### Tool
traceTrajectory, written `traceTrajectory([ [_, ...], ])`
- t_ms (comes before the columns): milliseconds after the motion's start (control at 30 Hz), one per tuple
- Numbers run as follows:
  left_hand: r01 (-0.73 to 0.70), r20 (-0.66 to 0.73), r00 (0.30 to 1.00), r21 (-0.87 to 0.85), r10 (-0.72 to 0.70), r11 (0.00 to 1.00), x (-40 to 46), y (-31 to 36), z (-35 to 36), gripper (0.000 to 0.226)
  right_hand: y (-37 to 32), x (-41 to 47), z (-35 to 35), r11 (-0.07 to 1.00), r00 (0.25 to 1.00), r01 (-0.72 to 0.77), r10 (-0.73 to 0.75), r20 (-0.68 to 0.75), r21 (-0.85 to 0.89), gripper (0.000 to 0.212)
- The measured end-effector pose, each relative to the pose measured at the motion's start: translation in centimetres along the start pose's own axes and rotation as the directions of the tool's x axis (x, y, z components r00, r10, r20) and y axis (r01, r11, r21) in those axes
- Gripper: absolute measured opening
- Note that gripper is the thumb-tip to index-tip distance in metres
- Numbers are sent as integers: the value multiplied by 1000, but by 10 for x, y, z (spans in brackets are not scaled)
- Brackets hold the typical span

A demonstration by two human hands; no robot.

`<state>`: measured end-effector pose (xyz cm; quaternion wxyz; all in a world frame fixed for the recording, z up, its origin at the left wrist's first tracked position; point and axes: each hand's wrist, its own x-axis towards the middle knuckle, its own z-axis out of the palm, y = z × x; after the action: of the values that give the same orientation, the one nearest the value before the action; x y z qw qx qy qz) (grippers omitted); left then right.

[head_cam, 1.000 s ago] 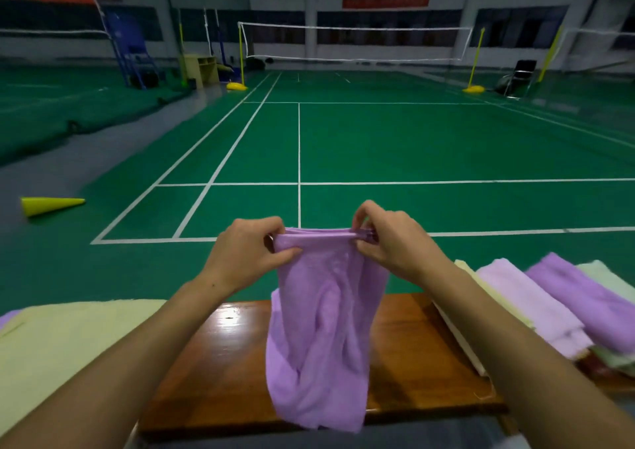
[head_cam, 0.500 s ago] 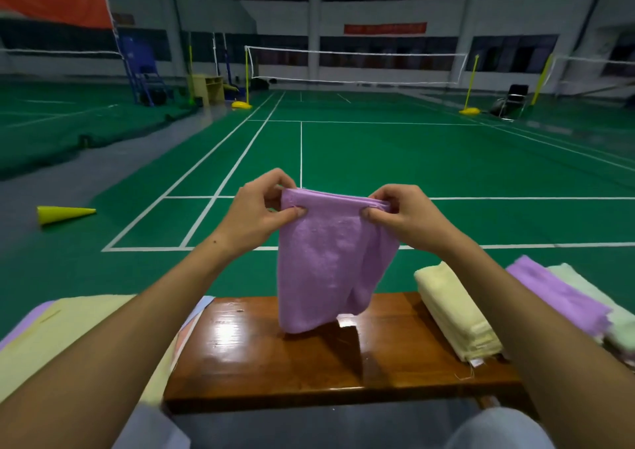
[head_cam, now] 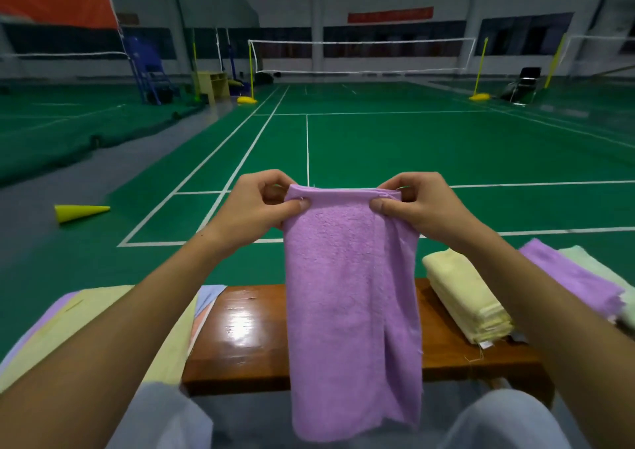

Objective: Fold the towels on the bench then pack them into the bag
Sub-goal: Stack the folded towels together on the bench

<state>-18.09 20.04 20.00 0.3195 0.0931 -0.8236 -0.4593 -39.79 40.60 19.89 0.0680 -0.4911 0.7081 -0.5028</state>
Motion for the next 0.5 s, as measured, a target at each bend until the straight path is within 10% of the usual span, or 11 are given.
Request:
traceTrajectory([
  [500,530,-52,839,303,-542,792,61,-317,93,18,275,79,148,892,930,-303,353,100,-336,19],
])
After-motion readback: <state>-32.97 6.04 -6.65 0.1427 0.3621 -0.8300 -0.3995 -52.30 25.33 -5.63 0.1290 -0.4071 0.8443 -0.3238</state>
